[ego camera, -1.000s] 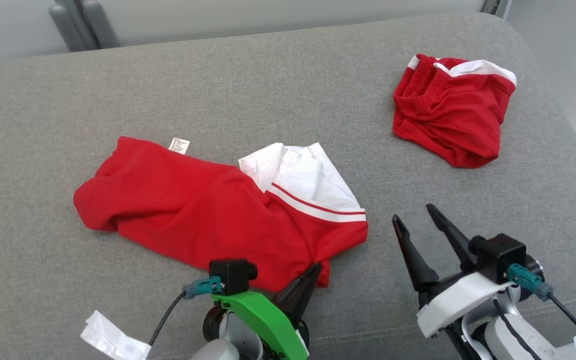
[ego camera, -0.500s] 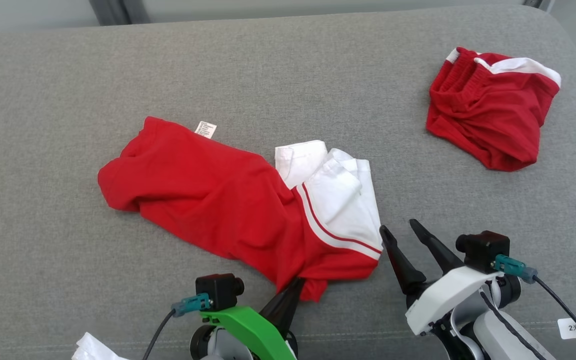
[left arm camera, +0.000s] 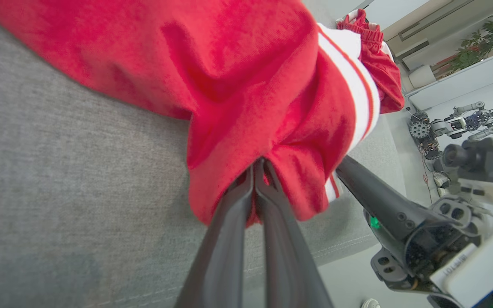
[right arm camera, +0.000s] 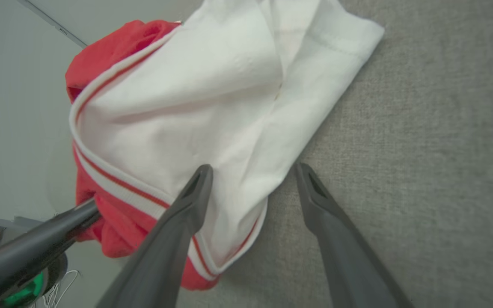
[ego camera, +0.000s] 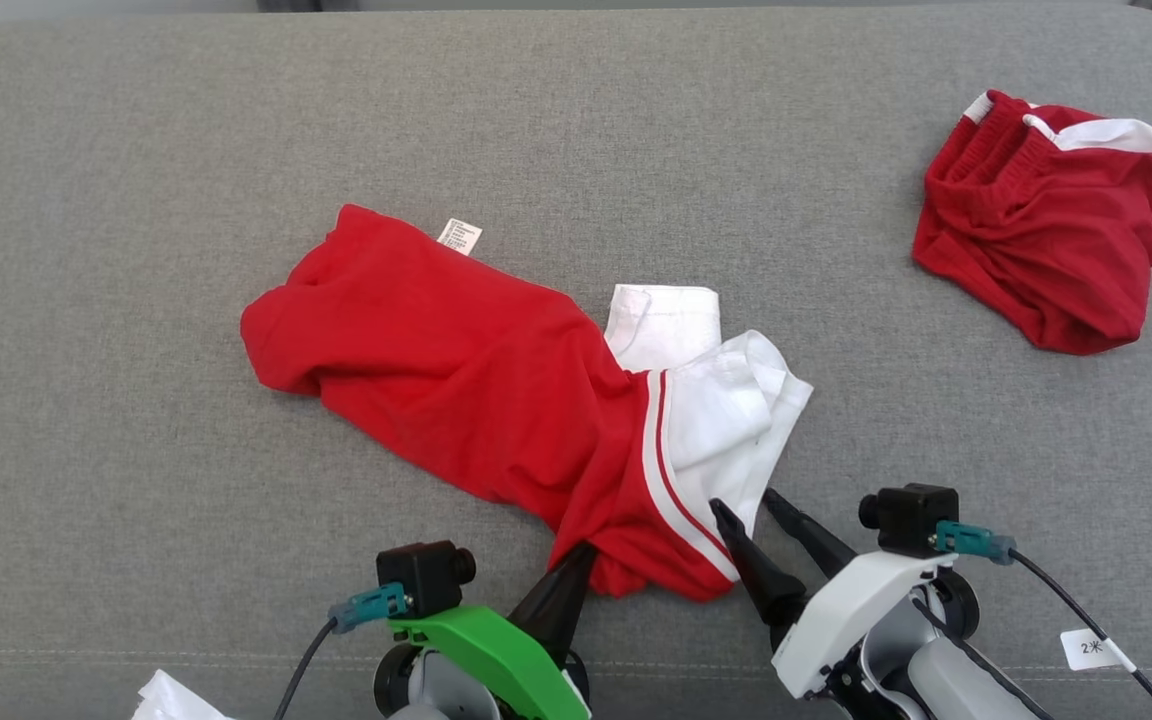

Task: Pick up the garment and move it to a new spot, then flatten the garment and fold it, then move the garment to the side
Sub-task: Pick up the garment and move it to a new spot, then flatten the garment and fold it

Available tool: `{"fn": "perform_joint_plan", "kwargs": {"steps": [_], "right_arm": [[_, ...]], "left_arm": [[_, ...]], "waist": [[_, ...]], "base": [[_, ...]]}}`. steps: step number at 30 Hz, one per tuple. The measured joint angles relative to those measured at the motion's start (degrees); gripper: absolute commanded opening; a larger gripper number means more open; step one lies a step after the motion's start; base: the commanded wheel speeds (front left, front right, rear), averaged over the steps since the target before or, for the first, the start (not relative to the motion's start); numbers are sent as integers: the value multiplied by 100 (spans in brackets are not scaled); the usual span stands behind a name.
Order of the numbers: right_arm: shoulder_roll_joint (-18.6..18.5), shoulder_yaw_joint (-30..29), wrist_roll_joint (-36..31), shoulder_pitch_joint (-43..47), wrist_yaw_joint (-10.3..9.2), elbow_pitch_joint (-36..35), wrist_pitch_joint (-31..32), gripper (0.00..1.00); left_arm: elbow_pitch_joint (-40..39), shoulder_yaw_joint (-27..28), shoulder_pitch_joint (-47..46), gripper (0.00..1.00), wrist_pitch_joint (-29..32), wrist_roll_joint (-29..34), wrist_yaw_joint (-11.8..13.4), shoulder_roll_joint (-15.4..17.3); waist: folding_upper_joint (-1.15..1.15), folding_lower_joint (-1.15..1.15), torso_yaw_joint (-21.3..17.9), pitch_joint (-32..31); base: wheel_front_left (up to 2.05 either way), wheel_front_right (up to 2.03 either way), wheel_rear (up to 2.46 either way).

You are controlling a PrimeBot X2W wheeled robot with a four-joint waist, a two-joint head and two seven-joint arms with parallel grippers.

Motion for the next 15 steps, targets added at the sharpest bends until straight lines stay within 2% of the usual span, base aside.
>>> {"fn": "perform_joint_plan", "kwargs": {"steps": [4,5,6,7,8,11,12,13,15], "right_arm": [[2,43,27,-7,58,92,18,100],[4,47,46,-16,82,115,16,50],[9,49,53,-33,83,141,16,33],[18,48,60,-48,85,170,16,0],[24,46,76,-66,94,200,16,0],[36,64,174,-97,148,301,15,0],[37,76,191,-98,179,312,15,0],[37,75,214,-99,182,305,14,0],[32,53,259,-118,187,291,-11,0]], "left_arm": [[-18,5,0,0,-1,0,0,0],[-21,5,0,0,-1,-4,0,0],[-23,5,0,0,-1,-5,0,0],[-25,5,0,10,-1,-5,0,0],[-26,5,0,15,-2,-5,0,0],[-18,20,4,48,-36,-10,0,0],[-18,37,13,79,-42,-19,12,0],[-21,44,23,100,-42,-35,41,0],[-21,53,51,100,-42,-51,56,0]], "waist": [[0,0,-20,-5],[0,0,-27,-7],[0,0,-35,-9],[0,0,-43,-12],[0,0,-51,-16],[0,0,-77,-53],[0,0,-85,-73],[0,0,-97,-91],[0,0,-119,-117]], "base": [[0,0,0],[0,0,0],[0,0,0],[0,0,0],[0,0,0],[0,0,0],[0,0,0],[0,0,0],[0,0,0]]}}
